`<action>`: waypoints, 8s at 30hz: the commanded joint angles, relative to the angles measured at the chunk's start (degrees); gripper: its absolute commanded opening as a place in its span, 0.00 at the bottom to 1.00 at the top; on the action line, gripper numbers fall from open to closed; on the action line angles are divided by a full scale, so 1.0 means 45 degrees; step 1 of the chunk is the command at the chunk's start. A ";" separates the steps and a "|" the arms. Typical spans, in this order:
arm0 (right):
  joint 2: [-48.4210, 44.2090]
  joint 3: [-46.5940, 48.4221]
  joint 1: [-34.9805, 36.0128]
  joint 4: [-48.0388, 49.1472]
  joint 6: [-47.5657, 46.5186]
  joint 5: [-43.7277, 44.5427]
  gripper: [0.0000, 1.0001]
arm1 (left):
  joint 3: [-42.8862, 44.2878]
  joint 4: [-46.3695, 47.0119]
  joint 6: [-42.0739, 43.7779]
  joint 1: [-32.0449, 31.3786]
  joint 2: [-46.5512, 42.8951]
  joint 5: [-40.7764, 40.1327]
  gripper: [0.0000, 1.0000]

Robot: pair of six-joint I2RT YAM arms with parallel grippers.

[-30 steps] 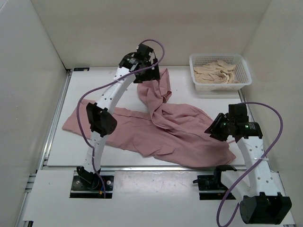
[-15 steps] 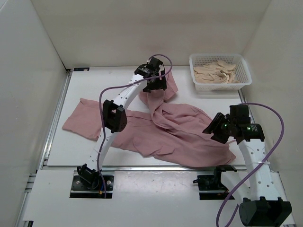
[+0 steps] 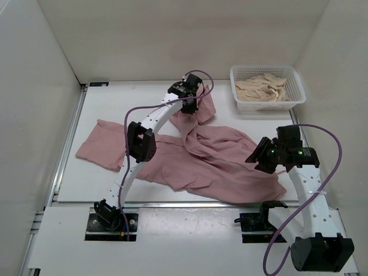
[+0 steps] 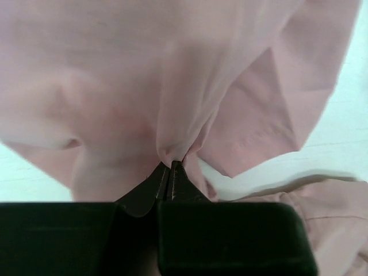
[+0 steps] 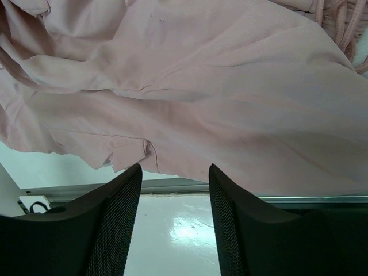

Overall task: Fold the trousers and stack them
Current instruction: Flatten the trousers out

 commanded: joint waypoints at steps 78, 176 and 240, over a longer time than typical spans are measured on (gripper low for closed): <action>0.3611 0.0040 0.1283 0.3725 -0.0514 -0.2334 0.93 | -0.7798 0.0324 0.0528 0.7938 -0.9224 0.2972 1.00; 0.3884 0.8272 -0.2656 0.0707 0.0988 0.2876 0.00 | -0.5609 -0.1629 -0.1718 1.1979 -1.0319 0.5724 0.10; 1.4483 0.5630 0.7713 0.4576 0.0095 0.0709 0.46 | -0.2162 -0.2193 0.2285 0.3427 -0.4990 -0.0114 1.00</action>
